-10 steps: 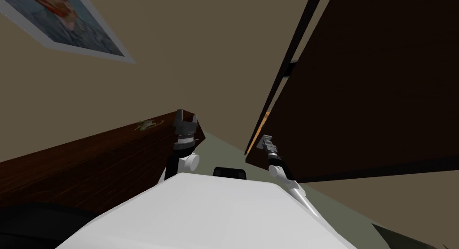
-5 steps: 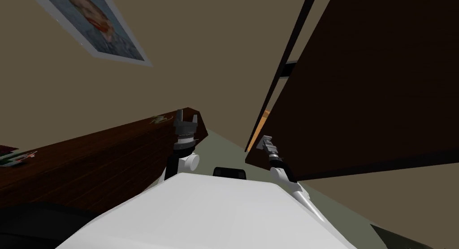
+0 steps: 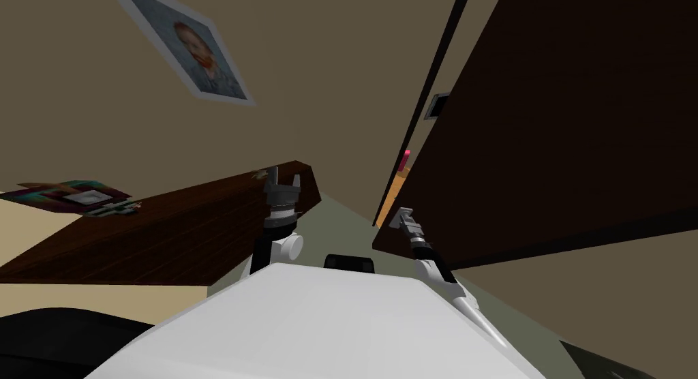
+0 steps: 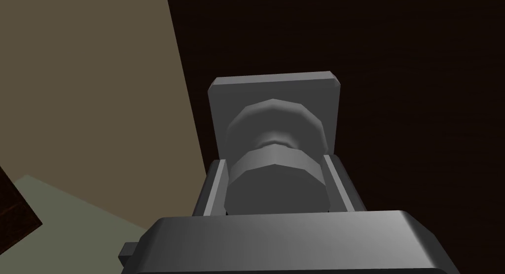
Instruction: Pull the door open
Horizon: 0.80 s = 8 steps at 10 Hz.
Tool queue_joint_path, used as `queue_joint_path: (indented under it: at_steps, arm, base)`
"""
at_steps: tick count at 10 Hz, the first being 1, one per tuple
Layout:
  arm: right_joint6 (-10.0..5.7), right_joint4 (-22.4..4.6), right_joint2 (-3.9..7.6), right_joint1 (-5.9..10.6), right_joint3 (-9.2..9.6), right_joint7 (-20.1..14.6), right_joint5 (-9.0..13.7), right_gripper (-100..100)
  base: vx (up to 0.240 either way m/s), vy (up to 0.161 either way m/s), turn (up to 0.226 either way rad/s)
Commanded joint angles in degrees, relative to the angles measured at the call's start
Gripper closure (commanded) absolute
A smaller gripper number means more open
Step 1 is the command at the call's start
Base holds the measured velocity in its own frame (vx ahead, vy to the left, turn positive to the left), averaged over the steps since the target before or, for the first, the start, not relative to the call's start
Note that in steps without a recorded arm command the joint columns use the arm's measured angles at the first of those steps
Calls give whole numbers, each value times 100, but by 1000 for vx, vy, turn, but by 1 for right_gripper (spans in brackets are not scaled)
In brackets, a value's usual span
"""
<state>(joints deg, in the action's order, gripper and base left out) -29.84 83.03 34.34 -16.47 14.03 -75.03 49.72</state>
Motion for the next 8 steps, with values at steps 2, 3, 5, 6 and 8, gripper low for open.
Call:
queue_joint_path:
  at_steps: [2,3,5,6,8]
  arm:
    - [-73,16,100,-55,98,-109,-30,100]
    - [-112,26,150,-74,135,-156,-43,100]
    - [-225,55,292,-127,239,-290,-80,100]
    - [-294,73,380,-160,303,-373,-103,100]
    - [-378,95,485,-199,381,-472,-130,100]
  base:
    - [-145,-43,84]
    - [-272,-61,190]
    - [-250,-83,161]
    - [-255,-63,169]
    - [-236,-74,150]
